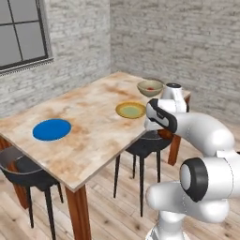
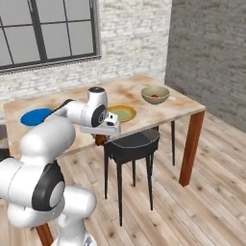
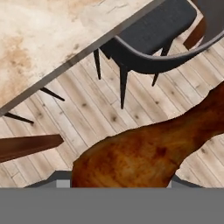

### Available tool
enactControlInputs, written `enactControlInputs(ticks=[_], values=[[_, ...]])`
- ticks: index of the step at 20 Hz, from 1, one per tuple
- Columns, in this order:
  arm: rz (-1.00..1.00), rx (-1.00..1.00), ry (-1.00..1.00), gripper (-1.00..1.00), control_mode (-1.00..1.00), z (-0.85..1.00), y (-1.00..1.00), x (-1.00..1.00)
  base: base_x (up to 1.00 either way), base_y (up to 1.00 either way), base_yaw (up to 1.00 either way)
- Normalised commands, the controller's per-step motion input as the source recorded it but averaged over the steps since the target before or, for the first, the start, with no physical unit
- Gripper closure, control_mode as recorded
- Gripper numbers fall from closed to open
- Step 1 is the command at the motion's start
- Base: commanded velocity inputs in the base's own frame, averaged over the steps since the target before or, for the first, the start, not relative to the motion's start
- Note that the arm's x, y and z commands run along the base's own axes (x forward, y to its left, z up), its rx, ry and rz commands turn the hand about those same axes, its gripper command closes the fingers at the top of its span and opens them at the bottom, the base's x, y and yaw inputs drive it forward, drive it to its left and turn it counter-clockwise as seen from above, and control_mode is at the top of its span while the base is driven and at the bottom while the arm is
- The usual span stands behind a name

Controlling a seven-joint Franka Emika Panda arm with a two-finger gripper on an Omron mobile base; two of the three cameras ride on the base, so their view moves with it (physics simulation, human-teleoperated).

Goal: Pick the chicken drumstick and tomato from their plates and place them in the bowl. Then put the bowl in the fridge.

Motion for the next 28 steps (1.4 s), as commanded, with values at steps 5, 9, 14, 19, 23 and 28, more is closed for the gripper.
enactControlInputs(ticks=[5,9,14,19,23,28], values=[[0.00,0.00,0.00,1.00,1.00,0.00,0.00,0.00,0.38,-0.55,0.17],[0.00,0.00,0.00,1.00,1.00,0.00,0.00,0.00,0.39,-0.58,0.12],[0.00,0.00,0.00,1.00,1.00,0.00,0.00,0.00,0.40,-0.55,0.15],[0.00,0.00,0.00,1.00,1.00,0.00,0.00,0.00,0.40,-0.53,0.17],[0.00,0.00,0.00,1.00,1.00,0.00,0.00,0.00,0.40,-0.51,0.20],[0.00,0.00,0.00,1.00,1.00,0.00,0.00,0.00,0.40,-0.49,0.23]])
